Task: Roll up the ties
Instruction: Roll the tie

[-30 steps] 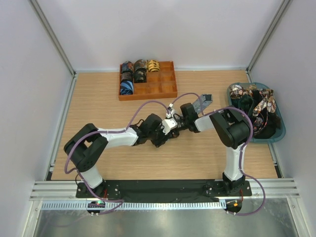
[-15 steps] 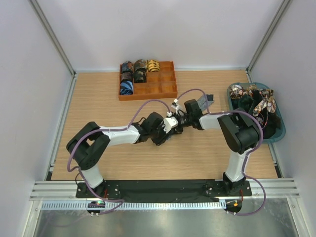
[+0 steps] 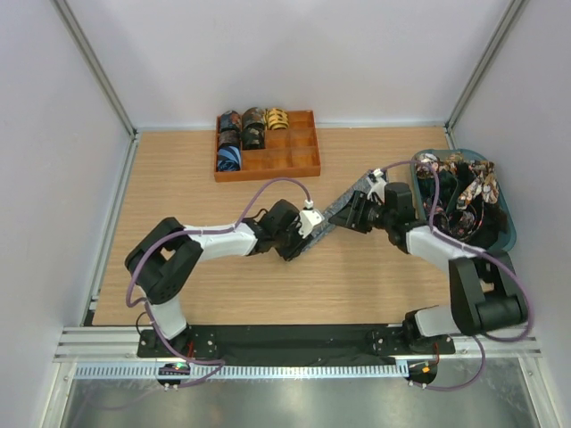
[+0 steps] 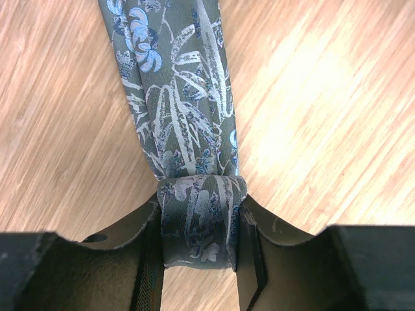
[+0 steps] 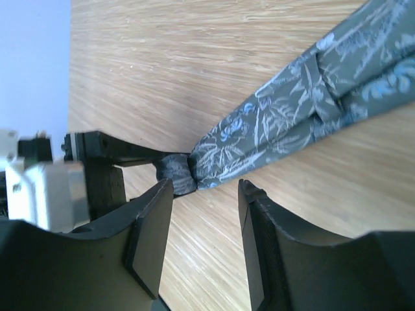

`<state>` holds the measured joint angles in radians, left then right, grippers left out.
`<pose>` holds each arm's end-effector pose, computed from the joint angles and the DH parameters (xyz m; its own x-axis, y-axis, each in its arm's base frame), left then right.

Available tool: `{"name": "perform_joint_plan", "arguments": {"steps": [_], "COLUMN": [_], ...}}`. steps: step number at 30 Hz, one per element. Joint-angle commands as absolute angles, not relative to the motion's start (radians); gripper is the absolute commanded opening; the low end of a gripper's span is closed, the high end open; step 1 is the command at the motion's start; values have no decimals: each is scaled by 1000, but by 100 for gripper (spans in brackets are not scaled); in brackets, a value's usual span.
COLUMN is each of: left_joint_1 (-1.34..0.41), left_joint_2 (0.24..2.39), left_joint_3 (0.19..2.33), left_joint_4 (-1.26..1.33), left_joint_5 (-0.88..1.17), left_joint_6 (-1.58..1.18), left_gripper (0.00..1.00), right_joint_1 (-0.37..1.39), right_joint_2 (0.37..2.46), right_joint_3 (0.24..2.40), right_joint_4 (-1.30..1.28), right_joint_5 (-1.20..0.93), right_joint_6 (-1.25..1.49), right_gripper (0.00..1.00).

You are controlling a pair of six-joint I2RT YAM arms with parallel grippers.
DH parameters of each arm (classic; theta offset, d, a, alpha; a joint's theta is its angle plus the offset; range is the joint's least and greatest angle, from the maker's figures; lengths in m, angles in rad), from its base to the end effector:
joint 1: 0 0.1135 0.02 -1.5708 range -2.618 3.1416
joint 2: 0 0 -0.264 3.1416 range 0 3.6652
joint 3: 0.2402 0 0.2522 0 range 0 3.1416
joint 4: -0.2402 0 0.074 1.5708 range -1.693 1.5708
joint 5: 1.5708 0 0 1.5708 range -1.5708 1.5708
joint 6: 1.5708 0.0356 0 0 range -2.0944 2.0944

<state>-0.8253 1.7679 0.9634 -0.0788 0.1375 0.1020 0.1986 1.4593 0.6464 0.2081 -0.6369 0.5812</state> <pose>0.2366 -0.2635 0.1531 -0.4414 0.6268 -0.6421 0.8361 0.5470 -0.0408 0.2772 0.0774 0.1808 -0.8163 0.2860 -0.5019 -0.2274 0.6397 0.7343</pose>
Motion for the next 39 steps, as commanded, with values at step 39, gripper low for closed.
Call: {"name": "perform_joint_plan", "arguments": {"steps": [39], "left_joint_1": [-830], "left_joint_2": [2059], "left_joint_3": [1319], "left_joint_4": [-641], "left_joint_5": [160], "left_joint_6": [5], "left_gripper": [15], "right_joint_1": [1394], "right_joint_2": [2043], "right_joint_3": [1388], "right_joint_4": [-597], "right_joint_5": [1028], "right_joint_6": [69], "right_gripper": [61]}}
